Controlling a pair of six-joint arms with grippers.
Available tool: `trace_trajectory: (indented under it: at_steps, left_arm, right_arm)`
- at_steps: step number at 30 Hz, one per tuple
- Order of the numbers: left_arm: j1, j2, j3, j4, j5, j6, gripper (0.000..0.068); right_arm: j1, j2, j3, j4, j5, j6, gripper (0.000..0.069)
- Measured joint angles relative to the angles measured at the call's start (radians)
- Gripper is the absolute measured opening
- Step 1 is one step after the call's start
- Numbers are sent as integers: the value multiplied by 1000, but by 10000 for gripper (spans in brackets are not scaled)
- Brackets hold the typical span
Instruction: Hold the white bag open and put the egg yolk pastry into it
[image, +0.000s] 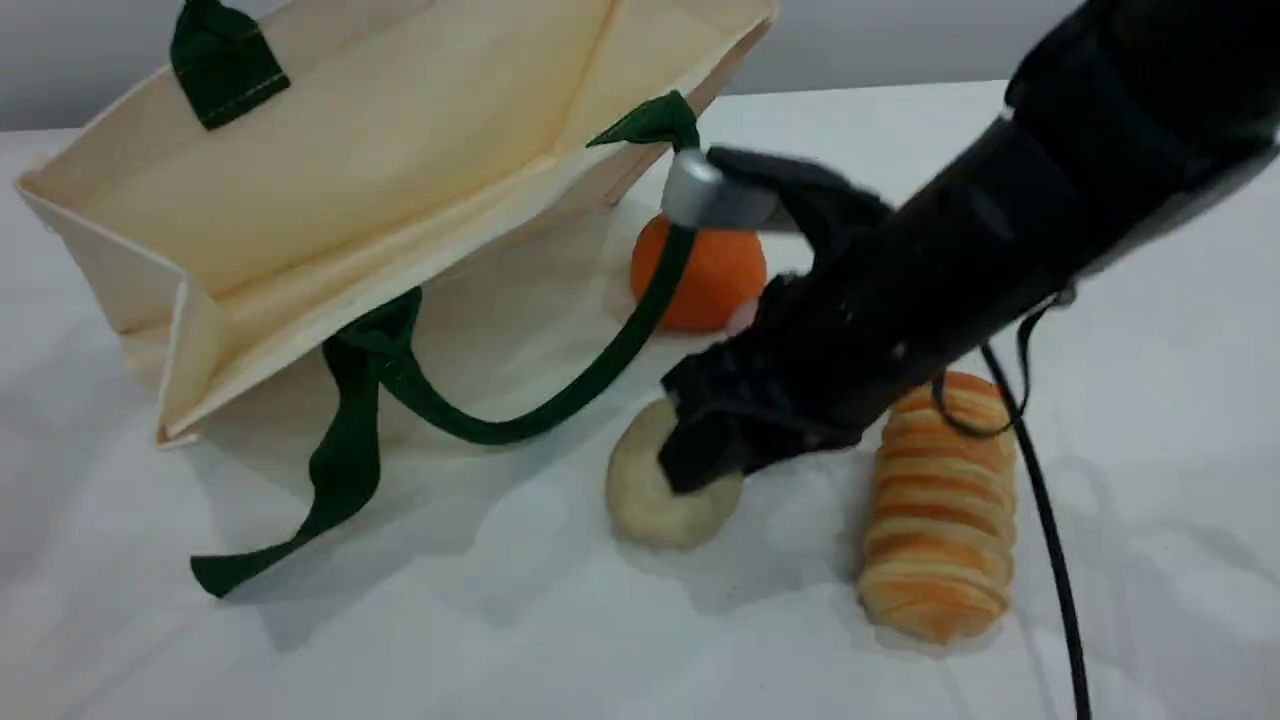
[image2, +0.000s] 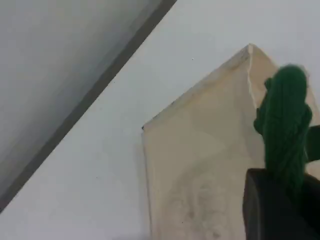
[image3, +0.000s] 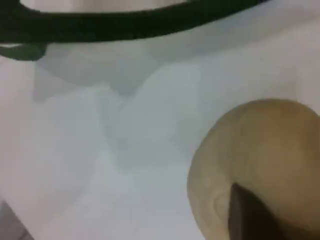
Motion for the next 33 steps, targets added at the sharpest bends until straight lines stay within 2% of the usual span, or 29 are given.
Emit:
trace_trajectory:
  at_steps: [7,13,17,20,28,33]
  left_arm:
    - [0,0,-1,1,0,0,103]
    - [-4,0,-1,3,0,-15,103]
    - [-16,0,-1,3,-1,-19,103]
    - [-29,0,-1,5,1,-19,103]
    - [-60,0,-1,6,0,-17,103]
    - [-60,0,-1,5,0,-22,103]
  right_arm:
    - [0,-192,0,-333,-36,273,179]
    - [0,-349,11,-637,-114,531,177]
    - [0,-427,11,-785,-120,658,173]
    - [0,-473,11,-826,-101,703,173]
    - [1,-597,11,-787,-52,703,172]
    - [71,-620,9,-771,-68,684,172]
